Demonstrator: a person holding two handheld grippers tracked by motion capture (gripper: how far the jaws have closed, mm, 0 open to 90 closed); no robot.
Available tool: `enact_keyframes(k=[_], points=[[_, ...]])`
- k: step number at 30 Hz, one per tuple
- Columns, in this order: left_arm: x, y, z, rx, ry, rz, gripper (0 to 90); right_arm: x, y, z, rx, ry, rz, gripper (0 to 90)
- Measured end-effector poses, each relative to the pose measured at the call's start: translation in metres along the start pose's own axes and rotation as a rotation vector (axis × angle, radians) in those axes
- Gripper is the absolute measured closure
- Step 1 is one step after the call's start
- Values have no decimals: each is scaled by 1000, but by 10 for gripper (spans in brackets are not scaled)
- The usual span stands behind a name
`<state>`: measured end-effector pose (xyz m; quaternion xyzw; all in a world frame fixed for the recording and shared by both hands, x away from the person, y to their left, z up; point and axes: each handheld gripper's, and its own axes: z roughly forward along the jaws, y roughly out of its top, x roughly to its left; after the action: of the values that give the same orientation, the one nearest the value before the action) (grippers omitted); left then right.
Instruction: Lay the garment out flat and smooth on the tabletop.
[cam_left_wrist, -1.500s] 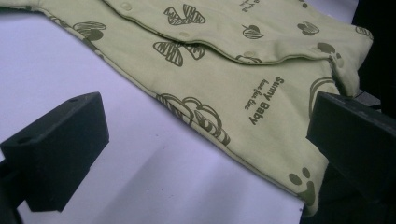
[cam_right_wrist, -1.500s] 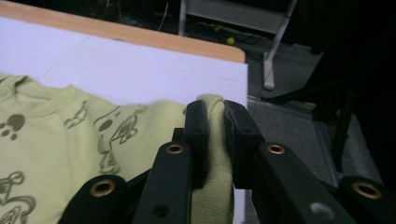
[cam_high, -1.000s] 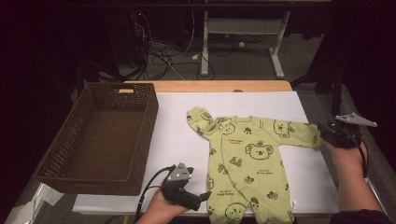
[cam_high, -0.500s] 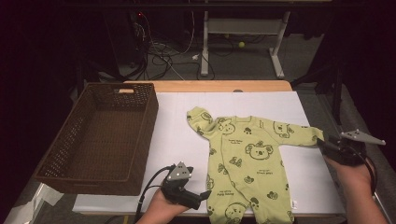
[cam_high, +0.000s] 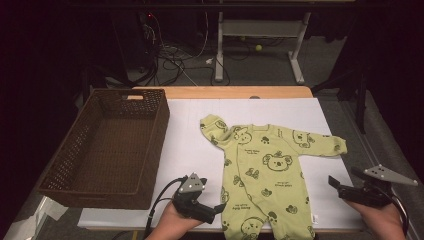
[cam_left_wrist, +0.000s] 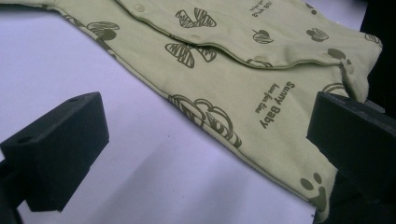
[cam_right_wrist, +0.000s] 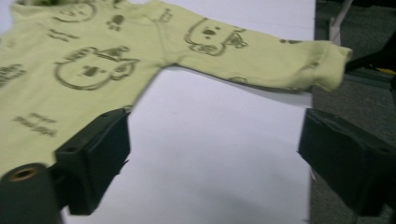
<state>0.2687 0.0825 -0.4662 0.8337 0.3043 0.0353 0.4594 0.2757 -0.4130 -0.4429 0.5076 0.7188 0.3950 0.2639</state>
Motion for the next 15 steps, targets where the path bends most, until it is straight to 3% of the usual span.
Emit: enact_keyframes(k=[4,9,15], points=[[0,0,-1,-9,-3,-7,0,18,-3,-6,-37,32,-17,1],[0,0,-1,-7,-3,-7,0,42,-2,-8,-66,83,-25,0],[-1,0,-2,-12,1,0,0,62,8,-5,-79,93,-67,1]])
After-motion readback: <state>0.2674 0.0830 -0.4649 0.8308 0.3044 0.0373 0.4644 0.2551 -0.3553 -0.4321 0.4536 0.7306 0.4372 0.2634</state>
